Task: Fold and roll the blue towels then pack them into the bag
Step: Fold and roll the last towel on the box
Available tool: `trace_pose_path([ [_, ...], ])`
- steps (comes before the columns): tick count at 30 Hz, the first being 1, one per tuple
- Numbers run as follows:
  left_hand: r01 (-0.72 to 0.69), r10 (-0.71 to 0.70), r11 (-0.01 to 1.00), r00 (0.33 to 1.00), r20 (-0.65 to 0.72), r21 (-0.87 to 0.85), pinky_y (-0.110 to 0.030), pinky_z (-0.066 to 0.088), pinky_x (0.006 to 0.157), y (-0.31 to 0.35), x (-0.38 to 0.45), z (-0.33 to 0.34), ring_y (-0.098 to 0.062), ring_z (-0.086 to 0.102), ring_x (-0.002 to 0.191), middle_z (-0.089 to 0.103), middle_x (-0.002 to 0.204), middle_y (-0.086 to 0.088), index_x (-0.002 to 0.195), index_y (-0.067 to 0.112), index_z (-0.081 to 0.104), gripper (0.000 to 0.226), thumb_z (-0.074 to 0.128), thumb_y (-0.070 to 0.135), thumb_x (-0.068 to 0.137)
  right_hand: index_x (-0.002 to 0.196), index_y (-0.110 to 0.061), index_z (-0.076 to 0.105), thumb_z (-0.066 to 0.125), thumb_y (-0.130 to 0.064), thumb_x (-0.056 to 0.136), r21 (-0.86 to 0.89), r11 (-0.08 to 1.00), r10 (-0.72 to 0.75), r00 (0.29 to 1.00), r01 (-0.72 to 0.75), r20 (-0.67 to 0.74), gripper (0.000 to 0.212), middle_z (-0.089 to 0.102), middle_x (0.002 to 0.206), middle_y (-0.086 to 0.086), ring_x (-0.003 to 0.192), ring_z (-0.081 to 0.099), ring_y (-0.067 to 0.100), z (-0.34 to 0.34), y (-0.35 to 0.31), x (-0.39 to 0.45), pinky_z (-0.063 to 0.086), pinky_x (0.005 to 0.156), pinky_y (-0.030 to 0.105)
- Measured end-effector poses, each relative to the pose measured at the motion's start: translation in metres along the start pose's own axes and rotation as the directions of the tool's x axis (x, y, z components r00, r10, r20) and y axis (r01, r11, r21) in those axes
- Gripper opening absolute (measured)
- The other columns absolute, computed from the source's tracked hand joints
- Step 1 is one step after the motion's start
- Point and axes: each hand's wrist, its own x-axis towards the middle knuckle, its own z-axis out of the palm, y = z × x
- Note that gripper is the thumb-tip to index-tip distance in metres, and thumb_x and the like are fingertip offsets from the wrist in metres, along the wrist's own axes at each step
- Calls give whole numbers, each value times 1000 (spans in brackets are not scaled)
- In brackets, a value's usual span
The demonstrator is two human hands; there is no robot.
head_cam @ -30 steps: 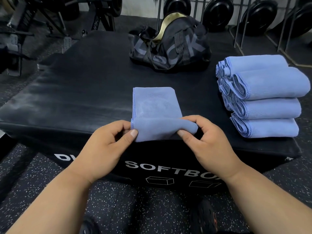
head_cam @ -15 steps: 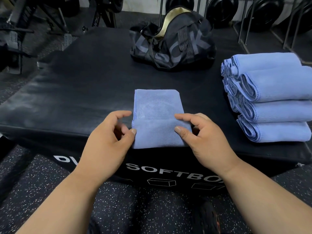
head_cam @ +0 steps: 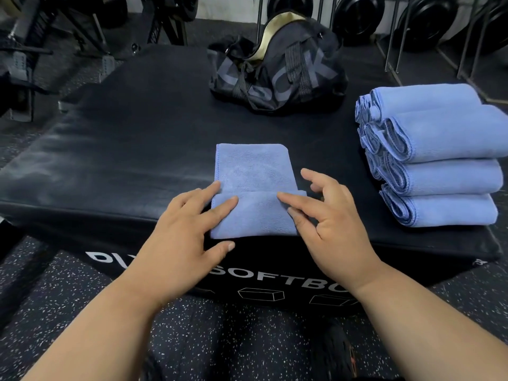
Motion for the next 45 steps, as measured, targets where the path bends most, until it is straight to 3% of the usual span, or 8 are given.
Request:
trace_pose_path([
  [6, 9, -13, 999, 996, -85, -48, -31, 29, 116, -1, 5, 2, -14, 38, 138, 39, 162, 14, 150, 37, 56, 61, 73, 33, 92, 141, -38, 65, 54, -41, 105, 12, 1000, -2, 991, 1, 130, 38, 43, 157, -20, 137, 39, 2, -7, 5, 0, 33, 120, 28],
  [11, 34, -47, 991, 994, -97, -133, -30, 31, 118, -2, 4, -3, -5, 35, 142, 41, 155, 22, 145, 42, 59, 54, 72, 35, 94, 147, -33, 60, 67, -63, 84, -38, 994, -90, 975, 100, 205, 70, 44, 158, -17, 136, 43, 5, -11, 4, -1, 35, 119, 32],
  [15, 54, -71, 980, 994, -85, -193, -21, 29, 113, -1, 3, -7, 4, 32, 141, 40, 147, 32, 142, 45, 61, 48, 68, 40, 95, 141, -35, 64, 72, -49, 82, 37, 992, -124, 979, 119, 163, 61, 55, 150, -18, 136, 49, 1, -11, 6, 1, 42, 116, 37],
  [23, 63, -78, 939, 996, -32, -338, -26, 39, 105, 4, 4, -19, -9, 50, 133, 59, 130, 24, 117, 46, 72, 21, 68, 40, 97, 125, -32, 74, 81, -13, 83, 197, 980, 1, 990, -29, 144, 47, 70, 128, -23, 125, 62, 3, -15, 3, 1, 50, 109, 36],
  [25, 77, -96, 926, 995, -33, -370, -33, 47, 99, 4, 5, -21, -11, 58, 121, 66, 119, 20, 107, 39, 72, 10, 67, 43, 99, 118, -31, 76, 79, -12, 86, 280, 957, 34, 986, -78, 160, 38, 74, 118, -20, 117, 68, 9, -19, 0, 3, 53, 103, 37],
  [32, 179, -207, 834, 978, 5, -522, -52, 54, 79, 11, 3, -19, -28, 63, 84, 70, 89, 0, 102, 20, 69, 44, 59, 62, 95, 127, -44, 64, 69, -34, 97, 419, 875, 185, 968, -241, 171, 32, 70, 99, 10, 93, 65, 28, -21, -5, 5, 53, 90, 47],
  [38, 283, -364, 759, 931, -22, -586, -26, 45, 60, 24, 8, -13, -6, 53, 61, 65, 73, 2, 115, 41, 62, 18, 67, 44, 98, 126, -48, 61, 61, -40, 102, 322, 894, 265, 947, -311, 180, 25, 55, 73, -2, 67, 52, 7, -14, -8, 11, 46, 68, 25],
  [45, 341, -512, 772, 834, -208, -537, -31, 45, 68, 33, 12, -4, -4, 60, 70, 64, 80, 16, 117, 41, 59, 19, 61, 49, 100, 136, -48, 54, 48, -51, 105, 62, 949, 302, 947, -310, 112, 32, 66, 85, -12, 85, 61, 6, -5, -11, 16, 47, 78, 32],
])
